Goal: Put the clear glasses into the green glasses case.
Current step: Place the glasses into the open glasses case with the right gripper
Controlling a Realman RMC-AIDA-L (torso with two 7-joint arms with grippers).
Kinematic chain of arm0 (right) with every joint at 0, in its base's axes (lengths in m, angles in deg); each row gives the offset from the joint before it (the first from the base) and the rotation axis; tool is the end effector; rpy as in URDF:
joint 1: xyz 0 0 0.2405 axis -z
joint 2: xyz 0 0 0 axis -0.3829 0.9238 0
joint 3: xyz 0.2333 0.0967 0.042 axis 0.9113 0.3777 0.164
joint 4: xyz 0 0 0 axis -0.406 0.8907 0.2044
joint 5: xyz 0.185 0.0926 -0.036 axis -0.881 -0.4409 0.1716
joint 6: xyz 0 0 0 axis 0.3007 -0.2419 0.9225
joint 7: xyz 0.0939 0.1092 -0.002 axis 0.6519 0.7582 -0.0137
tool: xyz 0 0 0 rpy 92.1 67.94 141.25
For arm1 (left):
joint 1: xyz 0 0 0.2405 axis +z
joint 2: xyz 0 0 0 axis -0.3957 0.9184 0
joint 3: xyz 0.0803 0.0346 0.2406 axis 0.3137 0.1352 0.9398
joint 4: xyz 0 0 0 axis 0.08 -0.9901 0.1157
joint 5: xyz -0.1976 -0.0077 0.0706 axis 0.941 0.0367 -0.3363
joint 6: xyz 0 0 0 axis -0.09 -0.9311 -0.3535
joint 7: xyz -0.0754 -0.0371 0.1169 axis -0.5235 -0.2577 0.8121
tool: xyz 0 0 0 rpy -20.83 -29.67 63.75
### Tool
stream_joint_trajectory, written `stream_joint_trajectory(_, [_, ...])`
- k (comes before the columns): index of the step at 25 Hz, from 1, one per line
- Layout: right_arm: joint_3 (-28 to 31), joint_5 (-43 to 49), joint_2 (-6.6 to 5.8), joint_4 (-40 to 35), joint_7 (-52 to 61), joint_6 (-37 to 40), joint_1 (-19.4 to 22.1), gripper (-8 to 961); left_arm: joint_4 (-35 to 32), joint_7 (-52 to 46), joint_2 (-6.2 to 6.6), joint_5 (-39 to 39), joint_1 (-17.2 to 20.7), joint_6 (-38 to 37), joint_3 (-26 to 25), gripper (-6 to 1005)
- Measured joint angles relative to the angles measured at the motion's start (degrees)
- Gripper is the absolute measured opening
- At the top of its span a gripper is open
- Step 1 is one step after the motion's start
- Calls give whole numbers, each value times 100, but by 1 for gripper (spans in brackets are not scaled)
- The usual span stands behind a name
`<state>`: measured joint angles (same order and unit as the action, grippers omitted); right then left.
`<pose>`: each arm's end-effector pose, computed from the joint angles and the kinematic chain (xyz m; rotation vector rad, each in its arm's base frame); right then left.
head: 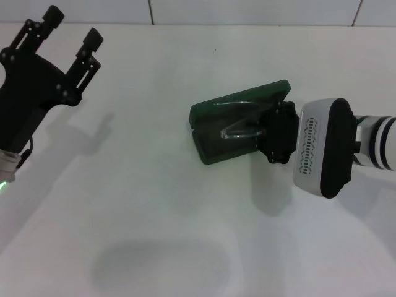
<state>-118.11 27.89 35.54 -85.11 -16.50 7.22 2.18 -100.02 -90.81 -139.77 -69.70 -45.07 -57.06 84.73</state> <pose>0.1991 0.3518 -0.0774 -2.5052 -0.4639 -0.0993 -0.2698 0.2902 0.0083 -1.8334 -0.0747 -1.1532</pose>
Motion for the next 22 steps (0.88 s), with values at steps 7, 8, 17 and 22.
stream_joint_trajectory(7, [-149, 2, 0, 145, -3, -327, -90, 123, -3, 2, 0, -9, -4, 0, 2, 638])
stream_joint_trajectory(8, [-207, 1, 0, 155, -3, -441, -93, 124, -4, 2, 0, -10, -4, 0, 2, 638])
stream_joint_trajectory(17, [-502, -158, 0, 89, 13, -948, -16, 280, 2, 2, 0, -10, -5, 0, -6, 638])
stream_joint_trajectory(22, [-452, -304, -16, -39, 24, -293, 3, 410, 3, 2, 0, -7, -2, 0, -14, 638])
